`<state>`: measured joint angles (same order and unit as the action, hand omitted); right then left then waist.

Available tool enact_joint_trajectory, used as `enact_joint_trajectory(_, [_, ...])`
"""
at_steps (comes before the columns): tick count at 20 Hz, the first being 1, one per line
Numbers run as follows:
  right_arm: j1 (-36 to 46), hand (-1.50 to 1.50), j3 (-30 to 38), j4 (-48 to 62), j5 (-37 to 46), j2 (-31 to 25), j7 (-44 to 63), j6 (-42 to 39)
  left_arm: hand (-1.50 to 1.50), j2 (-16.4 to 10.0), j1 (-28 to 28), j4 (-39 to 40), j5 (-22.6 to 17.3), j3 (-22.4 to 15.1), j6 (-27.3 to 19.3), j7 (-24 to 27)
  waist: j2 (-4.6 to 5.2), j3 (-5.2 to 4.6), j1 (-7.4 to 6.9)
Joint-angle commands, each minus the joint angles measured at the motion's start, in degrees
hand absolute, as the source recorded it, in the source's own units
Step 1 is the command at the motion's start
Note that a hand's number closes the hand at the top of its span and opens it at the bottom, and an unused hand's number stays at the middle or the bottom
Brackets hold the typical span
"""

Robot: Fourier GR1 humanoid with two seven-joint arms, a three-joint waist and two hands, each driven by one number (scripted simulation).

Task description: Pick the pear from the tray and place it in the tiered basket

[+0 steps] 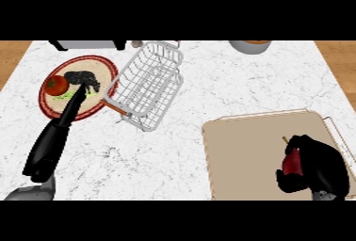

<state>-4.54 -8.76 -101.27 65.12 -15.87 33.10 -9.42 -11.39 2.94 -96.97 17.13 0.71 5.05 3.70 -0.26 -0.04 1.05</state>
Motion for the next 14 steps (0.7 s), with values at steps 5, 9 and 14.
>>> enact_joint_trajectory(5, [-2.3,1.50,4.0,-21.0,-5.4,3.3,5.5,-3.1,0.00,2.4,3.0,1.2,1.0,-1.3,-1.0,-2.1,0.06,0.03,0.16])
enact_joint_trajectory(9, [2.1,1.50,3.4,-32.1,-12.1,6.6,9.5,-9.6,0.00,1.2,2.2,0.9,0.9,-0.5,-0.4,-0.9,0.00,-0.02,-0.27])
enact_joint_trajectory(14, [11.9,1.50,-1.8,-38.6,-7.7,5.9,15.9,-16.2,0.00,-0.1,1.6,0.1,-0.3,0.9,1.2,-0.6,0.08,-0.04,-1.21])
